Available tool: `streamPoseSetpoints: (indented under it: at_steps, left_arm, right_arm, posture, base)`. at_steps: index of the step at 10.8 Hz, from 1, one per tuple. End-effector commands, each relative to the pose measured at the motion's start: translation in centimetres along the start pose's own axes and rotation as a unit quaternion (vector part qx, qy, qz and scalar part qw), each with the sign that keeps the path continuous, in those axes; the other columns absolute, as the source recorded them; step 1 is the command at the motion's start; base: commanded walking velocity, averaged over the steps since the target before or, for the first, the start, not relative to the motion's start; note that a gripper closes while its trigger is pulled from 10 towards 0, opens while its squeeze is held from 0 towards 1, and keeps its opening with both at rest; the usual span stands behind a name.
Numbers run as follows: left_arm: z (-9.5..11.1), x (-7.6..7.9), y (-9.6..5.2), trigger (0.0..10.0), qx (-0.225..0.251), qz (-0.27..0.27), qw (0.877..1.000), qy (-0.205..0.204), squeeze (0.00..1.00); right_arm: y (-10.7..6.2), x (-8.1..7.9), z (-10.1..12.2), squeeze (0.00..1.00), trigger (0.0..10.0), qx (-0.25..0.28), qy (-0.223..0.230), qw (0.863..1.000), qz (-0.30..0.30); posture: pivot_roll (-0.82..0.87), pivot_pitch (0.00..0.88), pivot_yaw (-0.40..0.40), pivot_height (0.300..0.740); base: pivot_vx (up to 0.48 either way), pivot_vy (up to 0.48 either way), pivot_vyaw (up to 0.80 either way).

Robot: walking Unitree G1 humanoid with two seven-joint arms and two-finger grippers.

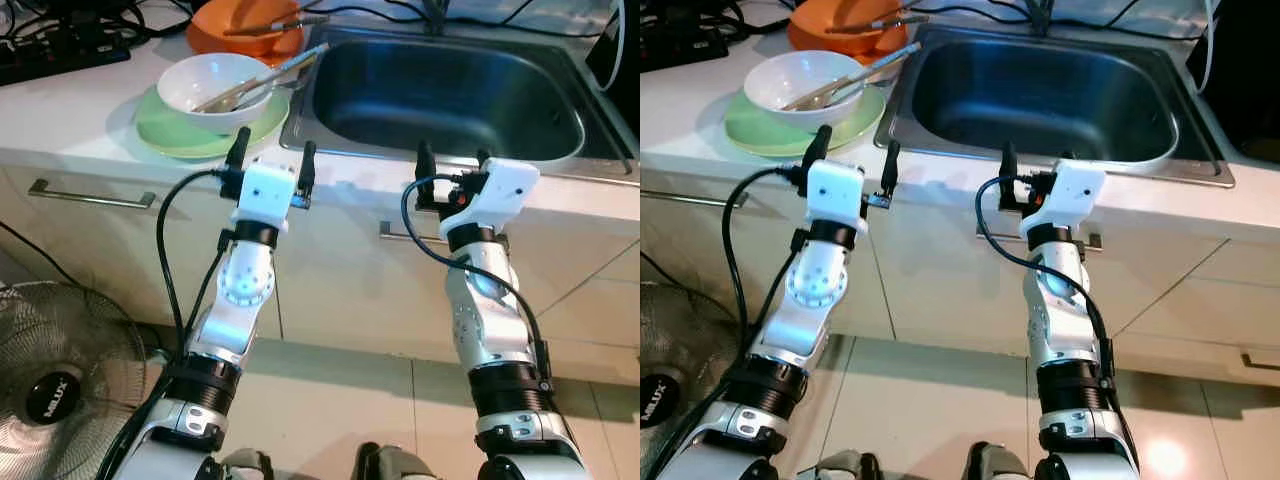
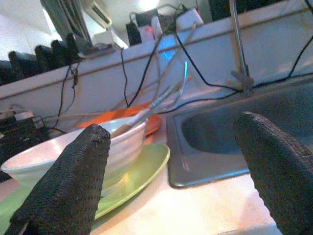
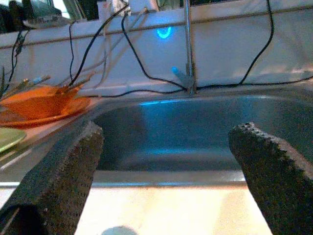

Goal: Kitchen organization

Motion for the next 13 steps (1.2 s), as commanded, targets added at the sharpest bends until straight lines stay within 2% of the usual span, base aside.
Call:
streamPoseSetpoints:
  at_steps: [1,2,4,10,13]
  left_arm:
    - [-0.2,-0.1,-0.1,10.0,0.001,0.008,1.000,-0.002,0.00]
    - [0.4,-0.1,0.3,10.0,0.016,0.006,1.000,-0.002,0.00]
    - [0.0,0.2,-0.1,10.0,0.016,0.003,1.000,-0.004,0.00]
    - [-0.6,-0.2,0.0,10.0,0.002,0.008,1.000,0.017,0.00]
    - [-0.5,-0.1,0.0,10.0,0.002,0.007,1.000,0.017,0.00]
  right_arm:
    - [0.2,0.1,0.1,0.00,10.0,0.006,-0.010,1.000,-0.004]
    - [0.6,-0.2,0.7,0.00,10.0,0.024,-0.017,1.000,0.004]
    - [0.5,-0.1,0.8,0.00,10.0,0.034,-0.018,0.999,0.000]
    - [0.3,-0.3,-0.2,0.00,10.0,0.016,-0.010,1.000,-0.001]
    - [0.5,-0.6,0.2,0.00,10.0,0.023,-0.009,1.000,0.005]
  posture:
    - [0.03,0.067,-0.033,0.740]
    - [0.03,0.072,-0.031,0.740]
    - [0.03,0.064,-0.025,0.740]
    - [0.04,0.074,-0.023,0.740]
    - [0.04,0.075,-0.026,0.740]
  base:
    - [0.000,0.000,0.00]
    - [0.000,0.000,0.00]
    - [0.000,0.000,0.00]
    - [0.000,0.000,0.00]
    - [0.000,0.000,0.00]
Point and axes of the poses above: a point about 5 cm out from each wrist's last joint towards the gripper, its own y axis pointing out of the wrist towards the gripper, its own z axis along the axis of the wrist's last joint, x = y × z, the point moved 5 cm from there along y, pointing out of the wrist towards the gripper, and after that the axes turned 1 degree about y, right-handed, at the moved point
